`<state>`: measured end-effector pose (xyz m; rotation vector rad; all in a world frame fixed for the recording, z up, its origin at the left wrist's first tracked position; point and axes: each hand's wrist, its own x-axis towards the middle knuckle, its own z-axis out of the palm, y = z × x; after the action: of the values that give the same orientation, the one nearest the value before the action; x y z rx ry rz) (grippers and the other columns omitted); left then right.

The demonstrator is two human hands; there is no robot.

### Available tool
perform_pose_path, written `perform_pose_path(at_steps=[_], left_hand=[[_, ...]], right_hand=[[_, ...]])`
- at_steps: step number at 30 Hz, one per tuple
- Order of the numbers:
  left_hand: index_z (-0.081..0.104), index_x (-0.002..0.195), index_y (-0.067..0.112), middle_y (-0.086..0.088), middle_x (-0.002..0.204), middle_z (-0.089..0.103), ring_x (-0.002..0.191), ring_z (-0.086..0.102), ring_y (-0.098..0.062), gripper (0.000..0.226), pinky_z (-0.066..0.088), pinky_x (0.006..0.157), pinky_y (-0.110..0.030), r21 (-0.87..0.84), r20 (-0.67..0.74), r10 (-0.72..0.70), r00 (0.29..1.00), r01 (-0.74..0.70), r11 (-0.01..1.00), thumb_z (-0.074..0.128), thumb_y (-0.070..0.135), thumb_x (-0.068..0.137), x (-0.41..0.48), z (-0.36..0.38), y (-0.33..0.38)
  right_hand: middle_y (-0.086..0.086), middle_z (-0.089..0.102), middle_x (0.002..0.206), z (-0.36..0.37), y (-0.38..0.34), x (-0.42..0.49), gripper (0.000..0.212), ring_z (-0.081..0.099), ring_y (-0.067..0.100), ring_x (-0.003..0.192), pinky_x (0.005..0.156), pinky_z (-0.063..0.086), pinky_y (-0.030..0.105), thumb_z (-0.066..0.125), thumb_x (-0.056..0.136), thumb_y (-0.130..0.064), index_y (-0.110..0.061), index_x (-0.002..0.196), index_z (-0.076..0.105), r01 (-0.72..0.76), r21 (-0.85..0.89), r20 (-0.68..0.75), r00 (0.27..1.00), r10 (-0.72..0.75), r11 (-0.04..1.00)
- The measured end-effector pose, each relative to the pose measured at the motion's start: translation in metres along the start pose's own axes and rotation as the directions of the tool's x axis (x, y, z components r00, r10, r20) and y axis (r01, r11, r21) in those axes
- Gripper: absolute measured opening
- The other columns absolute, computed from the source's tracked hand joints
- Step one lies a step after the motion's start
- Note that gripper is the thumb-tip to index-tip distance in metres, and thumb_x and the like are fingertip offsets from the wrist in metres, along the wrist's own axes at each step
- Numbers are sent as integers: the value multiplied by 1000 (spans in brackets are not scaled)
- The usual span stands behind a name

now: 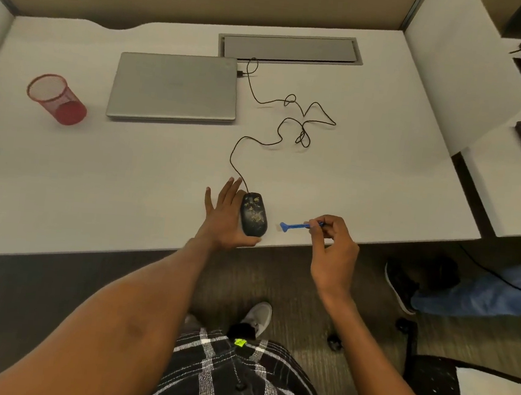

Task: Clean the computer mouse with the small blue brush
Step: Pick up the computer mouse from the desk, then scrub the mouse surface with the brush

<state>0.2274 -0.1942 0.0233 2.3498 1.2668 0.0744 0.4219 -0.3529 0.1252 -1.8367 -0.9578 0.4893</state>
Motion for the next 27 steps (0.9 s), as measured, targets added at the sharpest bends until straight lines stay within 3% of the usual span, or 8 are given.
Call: perform_pose_path(at_steps=[10, 17, 27], left_hand=[[21, 164, 18, -3, 177, -9, 159, -25, -20, 132, -22, 122, -63, 24, 30, 87, 996, -88, 996, 63, 93, 64, -73, -6, -35], [17, 165, 17, -2, 176, -12, 159, -27, -19, 132, -20, 122, -65, 41, 47, 112, 993, -114, 993, 66, 90, 67, -125, -20, -52], [12, 165, 17, -2, 176, -15, 158, -28, -19, 131, -16, 123, -65, 58, 57, 143, 988, -146, 987, 64, 90, 70, -172, -34, -62]], right_hand=[[-4, 71, 94, 32, -40, -66, 11, 68, 1, 90, 72, 53, 9, 67, 98, -19, -15, 108, 67, 104, -47, 25, 994, -103, 993], [-6, 70, 97, 52, -66, -118, 14, 69, 8, 91, 77, 61, 27, 65, 98, -24, -17, 111, 67, 238, -137, 63, 971, -231, 962], [-3, 69, 94, 67, -77, -167, 15, 68, 12, 87, 69, 62, 39, 65, 97, -24, -15, 109, 68, 262, -200, 4, 964, -267, 944]])
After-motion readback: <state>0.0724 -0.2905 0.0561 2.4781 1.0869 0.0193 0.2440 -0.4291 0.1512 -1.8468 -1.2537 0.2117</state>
